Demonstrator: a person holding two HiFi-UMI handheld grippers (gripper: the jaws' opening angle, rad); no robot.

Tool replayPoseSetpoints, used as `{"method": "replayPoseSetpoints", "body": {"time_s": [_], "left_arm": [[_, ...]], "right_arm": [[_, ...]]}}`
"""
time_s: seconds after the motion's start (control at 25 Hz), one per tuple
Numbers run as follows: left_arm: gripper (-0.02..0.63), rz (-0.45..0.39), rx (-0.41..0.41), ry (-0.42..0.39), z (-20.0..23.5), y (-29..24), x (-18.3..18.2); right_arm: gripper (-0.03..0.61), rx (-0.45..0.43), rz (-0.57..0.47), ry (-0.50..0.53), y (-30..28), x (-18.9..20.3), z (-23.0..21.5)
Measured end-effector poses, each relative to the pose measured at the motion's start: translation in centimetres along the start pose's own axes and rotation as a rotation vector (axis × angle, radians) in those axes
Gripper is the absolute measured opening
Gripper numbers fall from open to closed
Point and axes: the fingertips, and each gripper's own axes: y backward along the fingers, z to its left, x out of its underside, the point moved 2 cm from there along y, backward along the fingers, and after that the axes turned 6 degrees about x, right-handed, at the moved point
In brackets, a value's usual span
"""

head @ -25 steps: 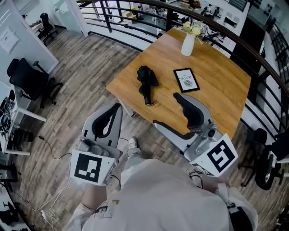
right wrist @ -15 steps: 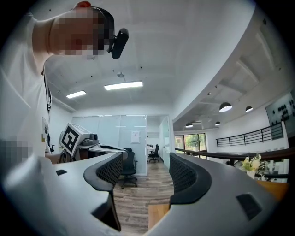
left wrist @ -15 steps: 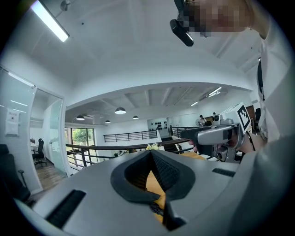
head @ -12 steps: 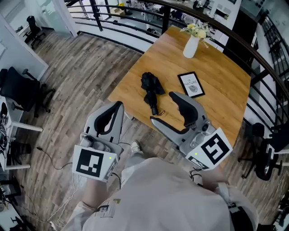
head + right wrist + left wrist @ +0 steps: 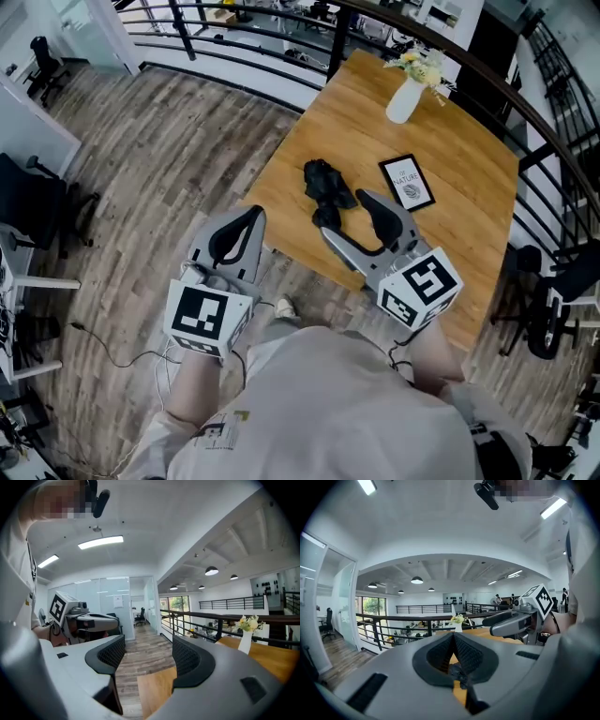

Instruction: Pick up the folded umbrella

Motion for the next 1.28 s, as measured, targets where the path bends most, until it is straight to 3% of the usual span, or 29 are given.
{"method": "replayPoseSetpoints", "body": {"time_s": [0.28,0.52,0.88,1.04,1.28], "left_arm": [[0.017,0.11,0.052,0.058,3.7,-2.5,6.0],[0.017,0.186,0.086,0.139,4.2,-4.8,10.3],[0.017,0.341,0.042,0.238,4.9,-7.9,16.4],[0.017,0.374,0.043,0.356,4.3,-9.2,19.4],[0.017,0.442,0.052,0.414,3.4,-10.2,22.9]], "right_arm": [[0.325,0.094,0.179,-0.037,-5.3,5.8,-2.1],[0.325,0.087,0.323,-0.13,-8.1,11.4,-3.7],[0.325,0.073,0.55,-0.192,-11.5,21.9,-7.6],[0.325,0.102,0.581,-0.27,-12.9,25.4,-8.6],[0.325,0.182,0.639,-0.308,-14.5,29.4,-10.4]]}}
